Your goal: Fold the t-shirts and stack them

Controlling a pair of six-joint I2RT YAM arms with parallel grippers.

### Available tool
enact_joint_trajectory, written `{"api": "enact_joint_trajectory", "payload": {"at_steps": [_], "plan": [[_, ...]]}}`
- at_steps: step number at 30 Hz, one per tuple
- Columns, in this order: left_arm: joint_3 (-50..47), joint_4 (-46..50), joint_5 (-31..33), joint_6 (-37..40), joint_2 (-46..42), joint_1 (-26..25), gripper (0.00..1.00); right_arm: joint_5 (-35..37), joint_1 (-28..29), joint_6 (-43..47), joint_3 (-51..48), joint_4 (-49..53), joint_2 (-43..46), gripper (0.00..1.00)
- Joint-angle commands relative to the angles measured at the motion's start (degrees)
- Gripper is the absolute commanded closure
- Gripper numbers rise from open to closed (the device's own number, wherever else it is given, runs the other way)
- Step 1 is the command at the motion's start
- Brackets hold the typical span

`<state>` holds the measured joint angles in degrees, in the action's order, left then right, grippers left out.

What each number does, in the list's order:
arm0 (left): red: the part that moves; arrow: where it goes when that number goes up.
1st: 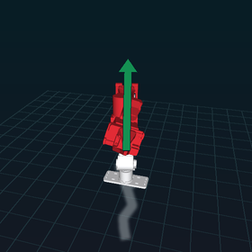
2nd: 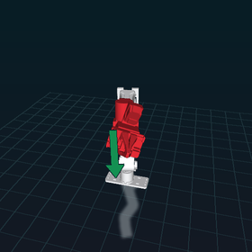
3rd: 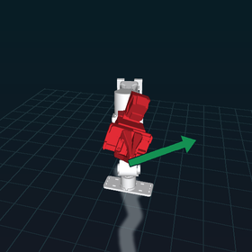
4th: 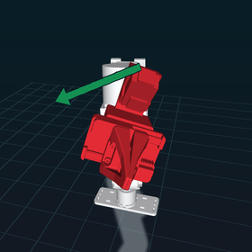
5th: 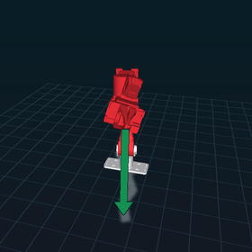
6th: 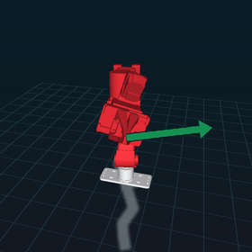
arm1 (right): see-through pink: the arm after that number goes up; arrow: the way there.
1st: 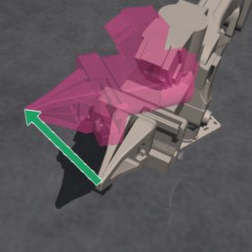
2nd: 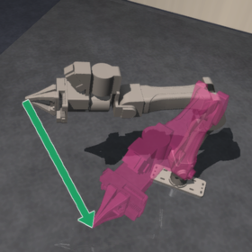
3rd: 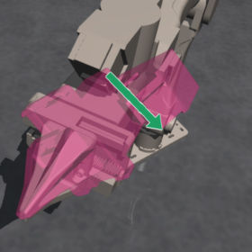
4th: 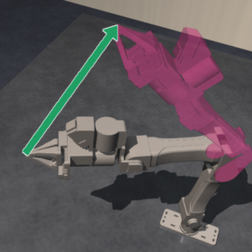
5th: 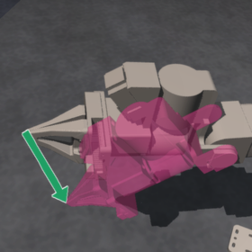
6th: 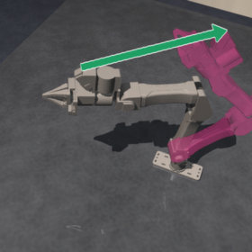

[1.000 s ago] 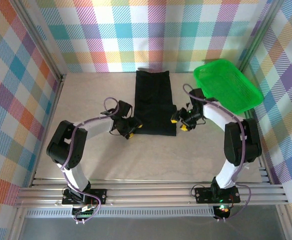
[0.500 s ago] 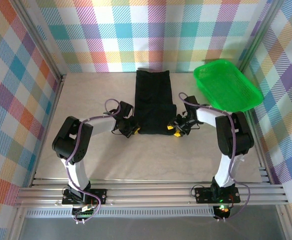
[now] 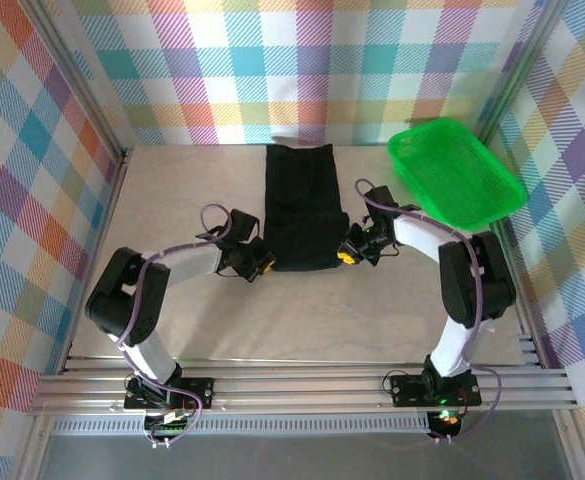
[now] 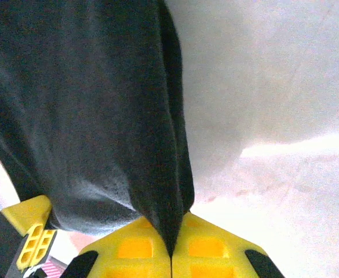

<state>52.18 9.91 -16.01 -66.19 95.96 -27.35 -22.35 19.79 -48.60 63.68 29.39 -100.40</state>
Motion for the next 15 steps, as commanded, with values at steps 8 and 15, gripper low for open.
{"api": "enact_joint_trajectory", "payload": {"at_steps": [8, 15], "plan": [[-13.9, 17.8, -7.9, 5.0, -22.7, -4.6, 1.0, -2.7, 9.6, 1.8, -14.8, 9.7, 19.9, 1.0], [-18.1, 22.5, -8.7, -3.3, -45.7, -9.7, 1.0, -5.5, 13.5, -2.6, -16.3, 19.3, 32.4, 1.0]]}}
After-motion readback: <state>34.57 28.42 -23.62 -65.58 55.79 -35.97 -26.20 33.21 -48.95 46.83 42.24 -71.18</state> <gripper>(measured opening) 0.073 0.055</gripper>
